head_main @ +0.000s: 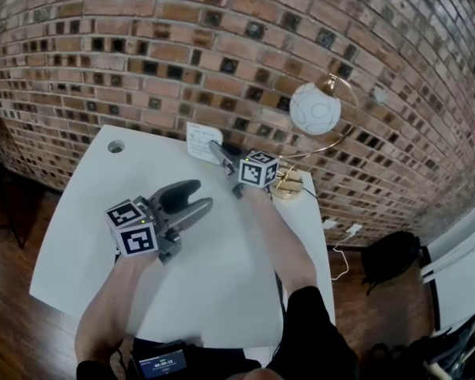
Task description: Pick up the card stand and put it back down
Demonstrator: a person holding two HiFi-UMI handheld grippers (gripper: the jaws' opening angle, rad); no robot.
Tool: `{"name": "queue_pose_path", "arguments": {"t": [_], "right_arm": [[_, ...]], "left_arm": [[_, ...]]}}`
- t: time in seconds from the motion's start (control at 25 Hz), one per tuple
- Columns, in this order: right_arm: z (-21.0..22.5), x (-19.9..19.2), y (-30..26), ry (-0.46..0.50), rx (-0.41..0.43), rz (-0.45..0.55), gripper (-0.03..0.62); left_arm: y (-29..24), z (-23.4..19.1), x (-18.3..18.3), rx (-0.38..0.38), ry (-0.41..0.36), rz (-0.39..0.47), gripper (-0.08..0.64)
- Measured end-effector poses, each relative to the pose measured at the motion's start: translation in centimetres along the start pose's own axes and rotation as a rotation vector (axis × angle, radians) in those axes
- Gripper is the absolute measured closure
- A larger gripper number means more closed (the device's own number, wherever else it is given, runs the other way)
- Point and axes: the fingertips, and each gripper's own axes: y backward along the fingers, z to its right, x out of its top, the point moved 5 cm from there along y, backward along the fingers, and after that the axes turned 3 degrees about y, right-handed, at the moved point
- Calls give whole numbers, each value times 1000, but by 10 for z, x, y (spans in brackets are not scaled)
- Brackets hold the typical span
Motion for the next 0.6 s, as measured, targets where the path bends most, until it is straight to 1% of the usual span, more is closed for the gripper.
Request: {"name": "queue_pose_path", "arguments": {"t": [0.12, 0.24, 0.36, 0.48, 0.52, 0.6], "right_arm": [[4, -2, -2, -14, 12, -9, 561], [11, -4, -1, -32, -2, -33, 557], [17, -6, 1, -43, -46, -74, 544], [22, -11, 3, -21, -107, -133, 523], [22, -12, 4, -11, -129, -152, 505], [22, -12, 6, 9, -170, -190, 447]], "left_arm": [[1, -1, 0, 3, 1, 2, 318], [1, -4, -2, 10, 5, -3, 318], [2, -6, -3, 15, 11, -6, 318], [1, -6, -3, 14, 11, -8, 318], [1, -6, -4, 13, 12, -9, 318], [2, -7, -6, 14, 12, -11, 318]]}}
